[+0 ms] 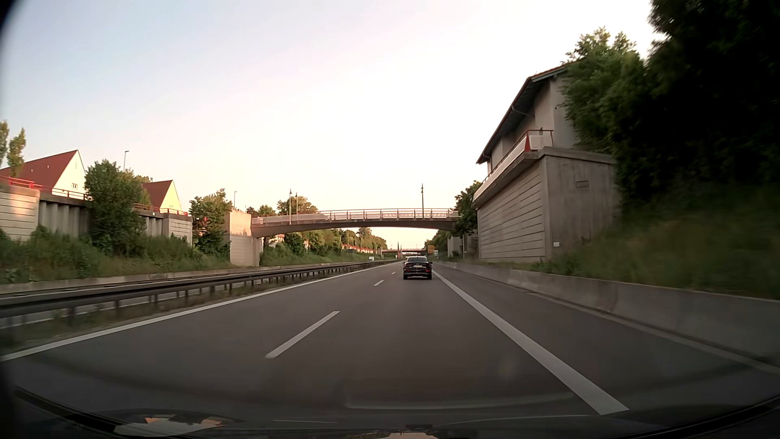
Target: Follow the waypoints while adhering to traffic rules and regulations
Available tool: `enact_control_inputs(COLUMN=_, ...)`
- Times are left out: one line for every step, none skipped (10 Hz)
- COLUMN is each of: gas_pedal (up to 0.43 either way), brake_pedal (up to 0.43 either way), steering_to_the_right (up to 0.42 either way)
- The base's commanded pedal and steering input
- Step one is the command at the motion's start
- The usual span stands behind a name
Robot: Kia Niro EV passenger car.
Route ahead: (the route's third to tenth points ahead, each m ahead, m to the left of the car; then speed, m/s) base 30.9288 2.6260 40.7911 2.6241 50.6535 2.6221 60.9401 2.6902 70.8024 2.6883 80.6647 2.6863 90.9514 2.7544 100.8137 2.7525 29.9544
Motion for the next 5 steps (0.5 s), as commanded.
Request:
enact_control_inputs(gas_pedal=0.240, brake_pedal=0.018, steering_to_the_right=-0.001)
enact_control_inputs(gas_pedal=0.240, brake_pedal=0.018, steering_to_the_right=-0.001)
enact_control_inputs(gas_pedal=0.248, brake_pedal=0.018, steering_to_the_right=-0.001)
enact_control_inputs(gas_pedal=0.248, brake_pedal=0.012, steering_to_the_right=-0.001)
enact_control_inputs(gas_pedal=0.248, brake_pedal=0.018, steering_to_the_right=-0.001)
